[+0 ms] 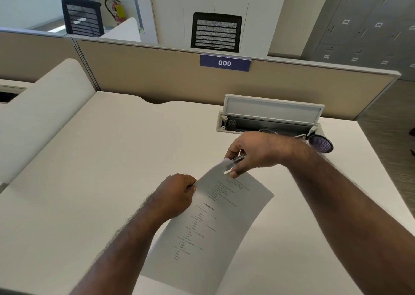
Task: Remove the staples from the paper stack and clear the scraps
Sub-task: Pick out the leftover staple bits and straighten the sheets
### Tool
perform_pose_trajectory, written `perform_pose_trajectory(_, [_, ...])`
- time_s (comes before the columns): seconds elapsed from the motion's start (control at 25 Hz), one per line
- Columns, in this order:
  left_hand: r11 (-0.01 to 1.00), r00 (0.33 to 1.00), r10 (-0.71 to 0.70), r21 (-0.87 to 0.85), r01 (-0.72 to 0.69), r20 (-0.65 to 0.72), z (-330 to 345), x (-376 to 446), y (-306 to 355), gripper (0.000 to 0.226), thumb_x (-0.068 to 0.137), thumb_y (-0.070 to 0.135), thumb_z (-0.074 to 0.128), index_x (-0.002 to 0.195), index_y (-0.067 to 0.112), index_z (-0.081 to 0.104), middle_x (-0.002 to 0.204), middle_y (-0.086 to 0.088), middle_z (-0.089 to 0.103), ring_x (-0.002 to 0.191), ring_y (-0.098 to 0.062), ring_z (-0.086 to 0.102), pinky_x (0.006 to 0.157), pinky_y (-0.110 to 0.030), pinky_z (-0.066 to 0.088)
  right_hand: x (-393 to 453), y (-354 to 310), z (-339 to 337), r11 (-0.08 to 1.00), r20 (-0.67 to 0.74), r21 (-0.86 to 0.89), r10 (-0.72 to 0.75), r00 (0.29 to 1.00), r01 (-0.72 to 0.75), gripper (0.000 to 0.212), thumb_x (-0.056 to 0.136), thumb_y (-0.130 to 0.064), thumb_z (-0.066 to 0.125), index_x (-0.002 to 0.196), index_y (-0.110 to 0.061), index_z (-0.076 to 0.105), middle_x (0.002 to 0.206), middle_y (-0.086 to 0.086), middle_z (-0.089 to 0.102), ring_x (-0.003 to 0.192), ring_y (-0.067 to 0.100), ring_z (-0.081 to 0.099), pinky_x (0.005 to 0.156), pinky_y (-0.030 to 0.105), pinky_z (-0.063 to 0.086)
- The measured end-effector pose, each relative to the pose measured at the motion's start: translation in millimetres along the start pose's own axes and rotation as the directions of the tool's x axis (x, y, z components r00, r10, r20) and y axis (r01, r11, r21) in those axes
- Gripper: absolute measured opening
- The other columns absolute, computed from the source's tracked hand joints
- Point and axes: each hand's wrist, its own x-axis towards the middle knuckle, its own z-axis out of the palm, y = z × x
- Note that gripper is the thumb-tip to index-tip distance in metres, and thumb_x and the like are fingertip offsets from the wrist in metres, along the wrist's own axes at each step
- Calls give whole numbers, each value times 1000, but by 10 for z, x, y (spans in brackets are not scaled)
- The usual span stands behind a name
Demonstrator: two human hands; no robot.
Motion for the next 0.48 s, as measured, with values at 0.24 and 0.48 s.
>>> perform_pose_trajectory(0.24, [999,999,25,-47,-24,27,-20,-35,-7,26,100,20,44,85,26,65,77,14,64,69,-5,62,58,-17,47,13,31,52,989,-19,133,-63,998,65,42,77,-55,70,105,-23,74,95,-12,74,85,12,70,77,37,56])
perform_pose_trajectory(0.48, [994,998,56,-95,-52,37,-44,-63,-2,28,100,22,45,80,33,61,76,16,64,67,-4,64,53,-10,42,57,58,88,970,-59,217,-98,993,109,36,78,-57,69,97,-27,74,93,-10,74,83,14,71,75,38,58])
